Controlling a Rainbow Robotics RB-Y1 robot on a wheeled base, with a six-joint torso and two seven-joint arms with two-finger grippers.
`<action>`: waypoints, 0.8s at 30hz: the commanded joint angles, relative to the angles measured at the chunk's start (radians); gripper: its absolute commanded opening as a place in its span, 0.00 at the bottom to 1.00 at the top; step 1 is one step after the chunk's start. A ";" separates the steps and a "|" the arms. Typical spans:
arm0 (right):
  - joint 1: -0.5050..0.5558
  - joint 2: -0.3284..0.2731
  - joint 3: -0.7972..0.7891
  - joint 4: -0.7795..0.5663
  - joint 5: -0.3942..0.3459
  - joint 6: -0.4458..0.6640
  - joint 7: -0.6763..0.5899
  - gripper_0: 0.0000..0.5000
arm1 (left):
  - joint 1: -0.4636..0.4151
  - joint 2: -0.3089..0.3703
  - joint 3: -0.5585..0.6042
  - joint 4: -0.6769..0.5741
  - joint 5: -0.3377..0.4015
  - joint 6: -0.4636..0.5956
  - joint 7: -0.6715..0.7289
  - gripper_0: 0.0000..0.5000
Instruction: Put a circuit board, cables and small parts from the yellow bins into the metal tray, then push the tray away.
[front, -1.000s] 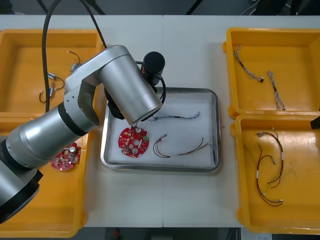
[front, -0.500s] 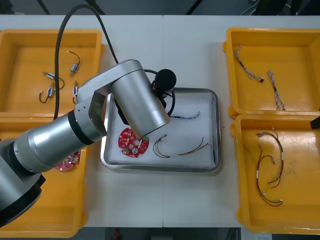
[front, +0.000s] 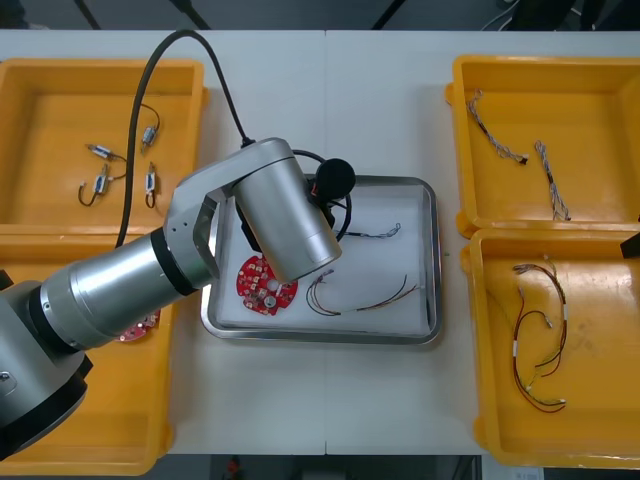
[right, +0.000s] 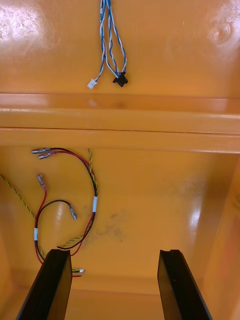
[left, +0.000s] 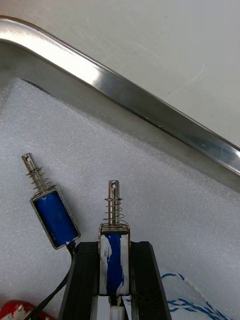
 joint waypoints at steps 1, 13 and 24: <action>0.007 -0.043 -0.033 -0.027 0.005 -0.006 -0.034 1.00 | -0.002 -0.030 -0.016 -0.007 -0.017 -0.012 -0.027 0.14; 0.007 -0.043 -0.033 -0.027 0.005 -0.006 -0.034 1.00 | -0.003 -0.030 -0.016 -0.033 -0.036 0.003 -0.024 0.90; 0.007 -0.043 -0.033 -0.027 0.005 -0.006 -0.034 1.00 | -0.003 -0.019 0.073 -0.219 -0.022 0.181 -0.045 0.98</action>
